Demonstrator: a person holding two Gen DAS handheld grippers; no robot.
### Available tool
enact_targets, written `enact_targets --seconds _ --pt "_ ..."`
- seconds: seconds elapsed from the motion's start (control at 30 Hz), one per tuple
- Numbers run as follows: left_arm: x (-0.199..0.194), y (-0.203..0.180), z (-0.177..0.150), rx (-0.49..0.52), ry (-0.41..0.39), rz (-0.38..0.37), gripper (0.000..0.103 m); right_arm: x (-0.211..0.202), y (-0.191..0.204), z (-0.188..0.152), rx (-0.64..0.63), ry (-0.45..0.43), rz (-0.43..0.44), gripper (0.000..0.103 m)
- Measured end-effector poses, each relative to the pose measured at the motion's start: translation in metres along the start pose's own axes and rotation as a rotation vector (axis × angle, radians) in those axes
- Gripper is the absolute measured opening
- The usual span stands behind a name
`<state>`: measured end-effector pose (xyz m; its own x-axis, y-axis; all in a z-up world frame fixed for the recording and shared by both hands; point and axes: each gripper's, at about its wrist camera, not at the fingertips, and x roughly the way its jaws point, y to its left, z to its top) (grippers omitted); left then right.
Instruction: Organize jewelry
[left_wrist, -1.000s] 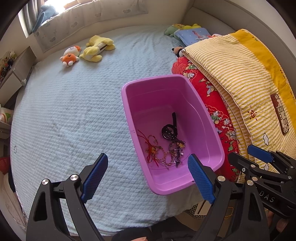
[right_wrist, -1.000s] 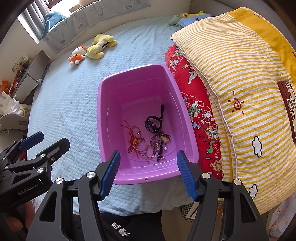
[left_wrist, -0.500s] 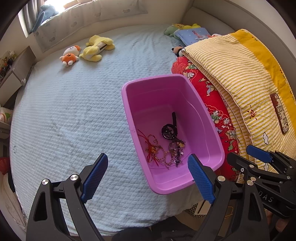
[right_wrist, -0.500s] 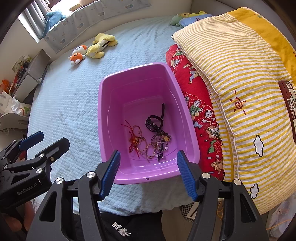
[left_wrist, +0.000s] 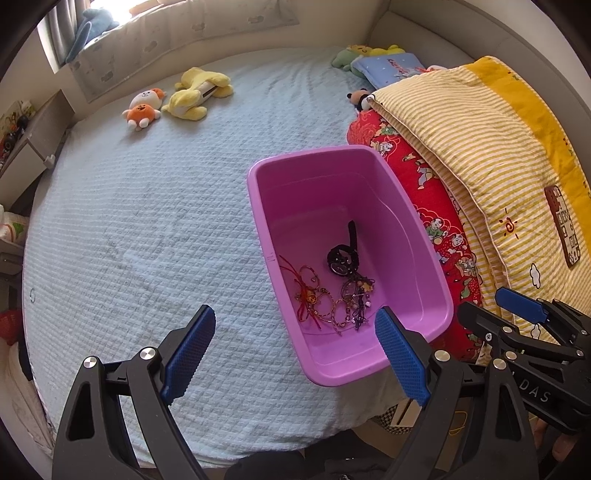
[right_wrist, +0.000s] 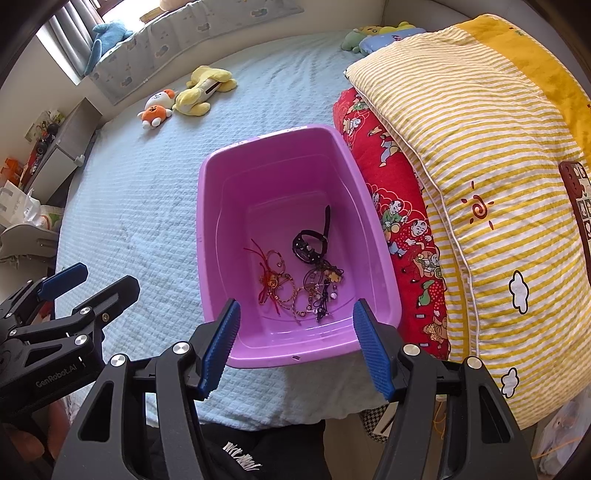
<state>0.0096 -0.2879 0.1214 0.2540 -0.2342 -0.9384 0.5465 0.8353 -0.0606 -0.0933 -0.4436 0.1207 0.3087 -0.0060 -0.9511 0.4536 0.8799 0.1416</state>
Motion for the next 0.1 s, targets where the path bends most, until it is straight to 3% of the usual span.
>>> enact_targets --seconds 0.1 --pt "0.0008 0.0014 -0.0003 -0.004 0.001 -0.001 0.086 0.0002 0.0003 0.0 0.001 0.0 0.0 0.061"
